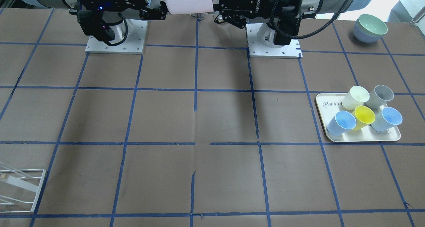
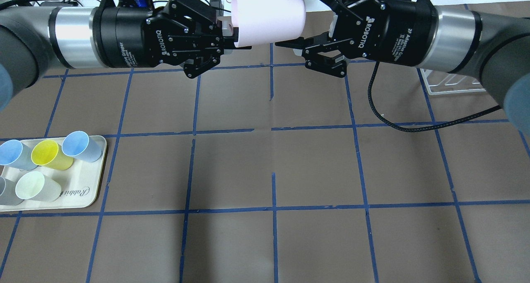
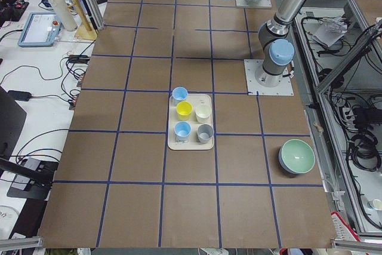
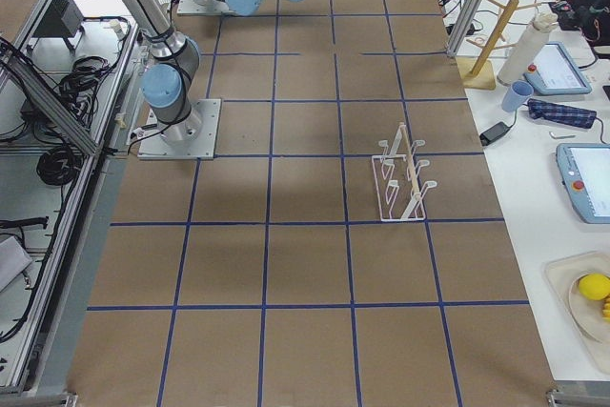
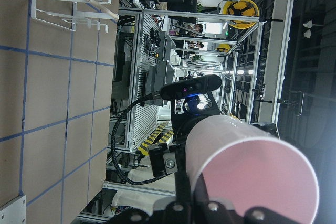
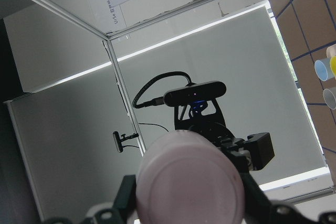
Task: Transfer IKEA cup to right arm and place on rack
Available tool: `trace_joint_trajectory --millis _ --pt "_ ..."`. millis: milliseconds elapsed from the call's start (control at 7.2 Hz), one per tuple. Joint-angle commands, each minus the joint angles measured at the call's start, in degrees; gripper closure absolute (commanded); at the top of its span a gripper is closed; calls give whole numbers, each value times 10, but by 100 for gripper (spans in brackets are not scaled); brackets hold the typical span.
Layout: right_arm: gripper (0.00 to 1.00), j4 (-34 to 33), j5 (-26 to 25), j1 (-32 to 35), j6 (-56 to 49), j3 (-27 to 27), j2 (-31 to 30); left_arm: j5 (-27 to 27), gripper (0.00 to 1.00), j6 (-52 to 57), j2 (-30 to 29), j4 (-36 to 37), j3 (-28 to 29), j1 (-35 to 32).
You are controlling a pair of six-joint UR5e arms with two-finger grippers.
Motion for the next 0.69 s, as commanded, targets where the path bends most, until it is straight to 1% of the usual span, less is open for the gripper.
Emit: trace_joint_trajectory --millis 0,139,278,417,556 --pt "93 -1 0 -2 0 -6 3 3 0 -52 1 33 -2 0" --pt "94 -3 1 -7 0 -7 5 5 0 -79 1 56 -5 0" --pt "94 -9 -1 -30 0 -7 5 9 0 -98 1 70 -3 0" --pt "94 -10 -12 -73 1 -7 5 49 0 -121 -3 91 1 0" --pt "94 -10 -51 -110 0 -12 4 84 0 -167 -3 144 -1 0"
